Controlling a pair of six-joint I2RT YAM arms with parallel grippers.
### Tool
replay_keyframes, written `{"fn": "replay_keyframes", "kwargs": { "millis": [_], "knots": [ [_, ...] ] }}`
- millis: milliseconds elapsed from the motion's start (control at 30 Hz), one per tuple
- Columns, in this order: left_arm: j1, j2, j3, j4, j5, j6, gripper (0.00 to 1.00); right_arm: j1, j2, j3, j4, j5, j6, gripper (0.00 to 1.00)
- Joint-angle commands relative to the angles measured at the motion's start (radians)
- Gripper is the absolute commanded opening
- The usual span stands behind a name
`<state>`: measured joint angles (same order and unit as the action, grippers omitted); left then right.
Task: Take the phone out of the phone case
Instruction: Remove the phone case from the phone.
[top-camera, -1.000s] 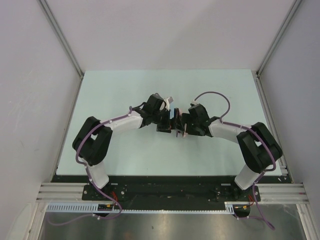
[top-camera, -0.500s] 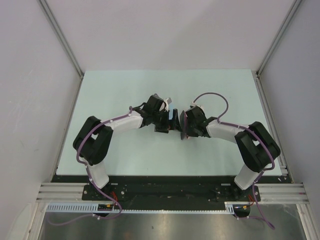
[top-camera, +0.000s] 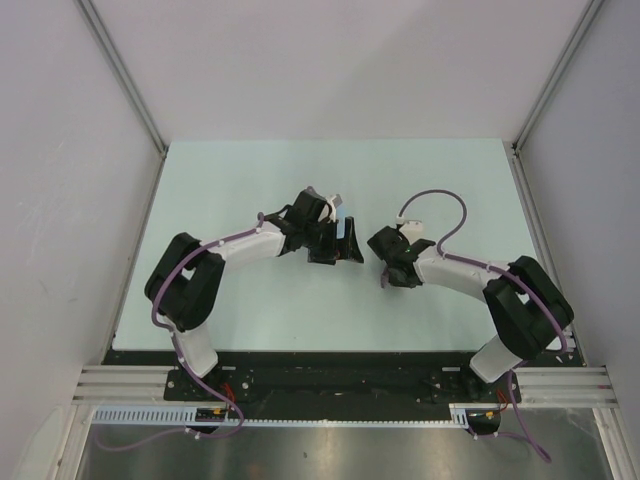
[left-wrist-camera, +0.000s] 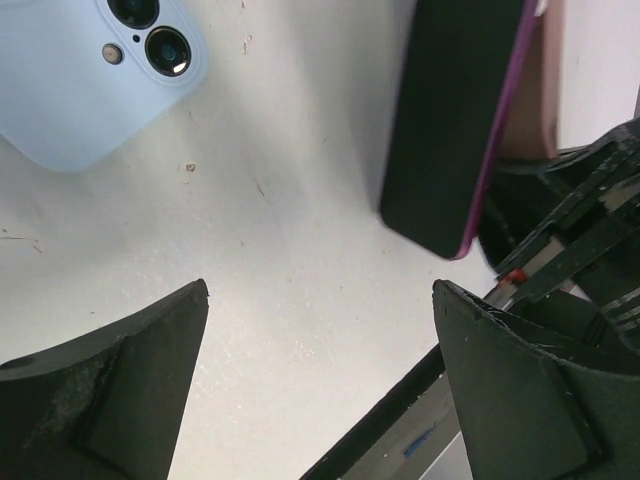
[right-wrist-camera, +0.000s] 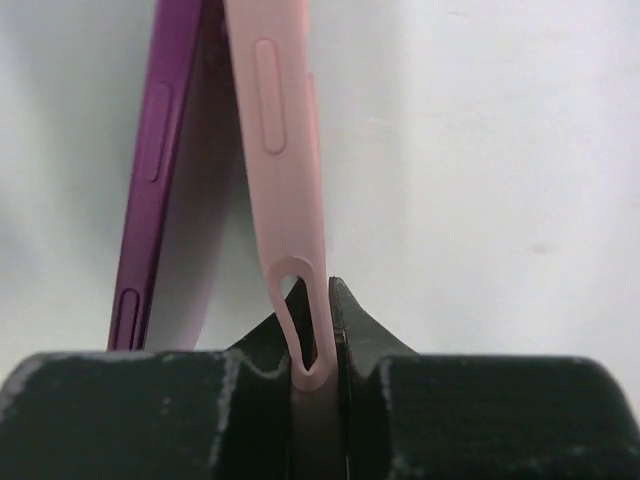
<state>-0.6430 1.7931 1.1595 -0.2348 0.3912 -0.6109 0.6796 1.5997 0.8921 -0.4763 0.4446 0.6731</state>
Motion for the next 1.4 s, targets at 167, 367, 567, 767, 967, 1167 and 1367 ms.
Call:
{"fn": "replay_keyframes", "kwargs": {
  "millis": [167,367,567,767,967,1167,1367],
  "knots": [
    [0.0,-0.037,0.022,-0.008,0.035,0.054,0.97,-0.032,-0.061,-0.025,-0.146,0.097,0.005,0.0],
    [-0.004,-0.049,0.006,0.005,0.081,0.082,0.97,-0.057,0.012,0.025,-0.263,0.216,0.026,0.0],
    [-0.105,0.011,0.08,0.006,0.106,0.161,1.0,-0.109,0.013,0.061,-0.263,0.149,-0.009,0.0],
    [-0.176,0.049,0.1,0.093,0.075,0.172,1.0,-0.155,-0.032,0.061,-0.208,0.025,-0.043,0.0],
    [-0.225,-0.024,-0.094,0.488,-0.044,0.177,1.0,-0.179,-0.05,0.056,-0.197,-0.033,-0.055,0.0],
    [-0.245,-0.023,-0.118,0.562,-0.199,0.2,0.98,-0.196,-0.073,0.051,-0.153,-0.116,-0.064,0.0],
    [-0.267,0.041,-0.058,0.566,-0.233,0.212,0.97,-0.21,-0.086,0.039,-0.133,-0.158,-0.067,0.0]
  ]
}}
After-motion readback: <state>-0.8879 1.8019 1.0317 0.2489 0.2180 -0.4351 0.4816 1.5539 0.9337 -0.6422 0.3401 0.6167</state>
